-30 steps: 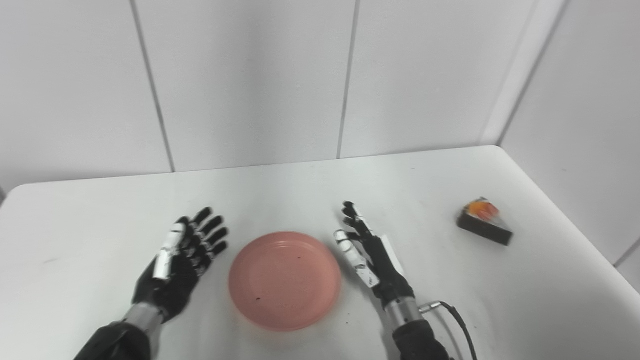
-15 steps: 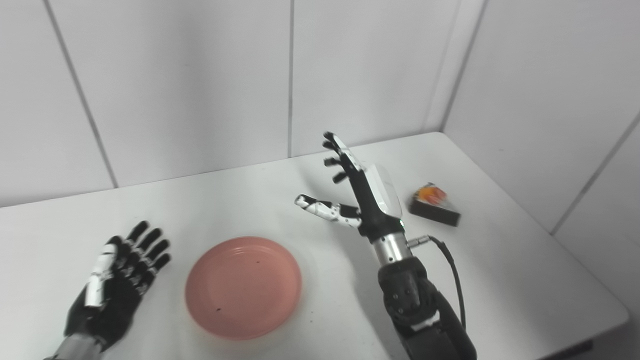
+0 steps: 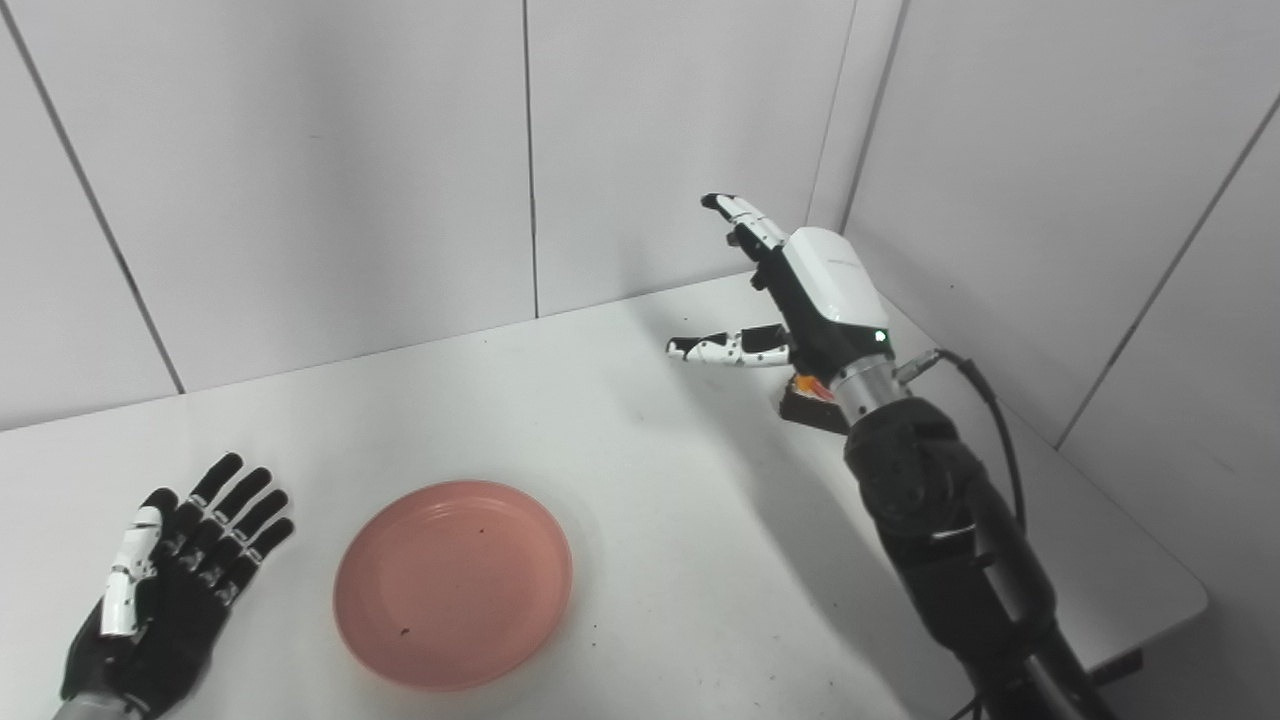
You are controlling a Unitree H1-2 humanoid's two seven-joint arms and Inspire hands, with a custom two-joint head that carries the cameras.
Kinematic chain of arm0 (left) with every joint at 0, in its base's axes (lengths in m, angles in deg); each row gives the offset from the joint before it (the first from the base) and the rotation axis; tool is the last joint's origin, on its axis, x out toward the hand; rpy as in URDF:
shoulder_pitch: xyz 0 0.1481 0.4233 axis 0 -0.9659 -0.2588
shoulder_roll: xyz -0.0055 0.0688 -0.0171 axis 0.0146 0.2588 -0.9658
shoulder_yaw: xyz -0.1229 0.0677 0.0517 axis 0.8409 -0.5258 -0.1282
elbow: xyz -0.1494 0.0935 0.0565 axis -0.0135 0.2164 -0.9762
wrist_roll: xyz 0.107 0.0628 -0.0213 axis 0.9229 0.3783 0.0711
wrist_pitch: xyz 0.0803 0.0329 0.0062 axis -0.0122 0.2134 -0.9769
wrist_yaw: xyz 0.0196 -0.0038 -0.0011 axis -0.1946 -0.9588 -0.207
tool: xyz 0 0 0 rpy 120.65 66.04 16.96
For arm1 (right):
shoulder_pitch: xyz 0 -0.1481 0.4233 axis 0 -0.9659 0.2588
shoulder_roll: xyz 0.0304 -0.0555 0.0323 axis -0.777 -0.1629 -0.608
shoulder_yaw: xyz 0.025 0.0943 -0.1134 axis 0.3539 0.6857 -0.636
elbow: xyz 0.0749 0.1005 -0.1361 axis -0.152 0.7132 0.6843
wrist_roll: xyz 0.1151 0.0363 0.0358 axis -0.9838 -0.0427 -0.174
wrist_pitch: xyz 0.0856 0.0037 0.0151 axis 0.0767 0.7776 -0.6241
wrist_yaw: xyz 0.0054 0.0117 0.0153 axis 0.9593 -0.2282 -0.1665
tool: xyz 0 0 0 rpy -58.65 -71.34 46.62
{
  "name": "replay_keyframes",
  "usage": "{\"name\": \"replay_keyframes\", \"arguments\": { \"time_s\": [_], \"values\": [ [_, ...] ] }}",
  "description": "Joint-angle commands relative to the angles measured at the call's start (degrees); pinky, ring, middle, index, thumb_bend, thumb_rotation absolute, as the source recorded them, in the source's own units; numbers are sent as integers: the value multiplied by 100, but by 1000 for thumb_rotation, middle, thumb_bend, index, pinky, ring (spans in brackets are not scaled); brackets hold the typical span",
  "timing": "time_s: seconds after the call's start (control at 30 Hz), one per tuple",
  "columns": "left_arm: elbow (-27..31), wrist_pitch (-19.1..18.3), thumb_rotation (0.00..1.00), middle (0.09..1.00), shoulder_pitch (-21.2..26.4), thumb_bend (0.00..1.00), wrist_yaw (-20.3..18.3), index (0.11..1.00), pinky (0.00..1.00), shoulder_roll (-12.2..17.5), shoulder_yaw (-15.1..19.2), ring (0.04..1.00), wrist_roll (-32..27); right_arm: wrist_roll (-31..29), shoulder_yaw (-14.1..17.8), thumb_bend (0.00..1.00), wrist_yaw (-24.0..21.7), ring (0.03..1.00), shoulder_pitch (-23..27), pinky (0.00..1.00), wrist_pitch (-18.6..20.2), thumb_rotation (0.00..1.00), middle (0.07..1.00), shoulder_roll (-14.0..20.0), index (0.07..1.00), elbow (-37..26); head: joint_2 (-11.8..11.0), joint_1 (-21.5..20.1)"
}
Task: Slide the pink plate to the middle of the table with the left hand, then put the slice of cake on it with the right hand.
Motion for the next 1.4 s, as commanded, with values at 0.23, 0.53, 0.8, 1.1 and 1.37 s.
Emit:
{"name": "replay_keyframes", "arguments": {
  "time_s": [0.23,0.53,0.8,1.1,1.37],
  "values": [
    [-379,-202,885,889,-113,419,100,880,862,136,49,876,150,175,314,856,-838,880,-67,634,846,429,941,898,917,-388,18,-31],
    [-416,-199,884,896,-108,420,69,885,865,171,51,881,153,587,663,942,-2318,935,28,703,1047,447,970,904,914,-350,43,-49],
    [-387,-224,869,893,-124,415,71,882,857,188,56,877,142,868,521,978,-2751,958,269,776,1045,382,969,910,893,123,76,-30],
    [-409,-158,849,892,-149,435,-39,881,856,262,23,876,150,502,117,958,-2164,917,360,750,797,363,948,985,884,708,165,11],
    [-406,-136,831,882,-175,443,-50,877,835,303,5,861,197,250,-185,961,-1634,933,496,760,617,360,953,1136,878,1256,228,3]
  ]
}}
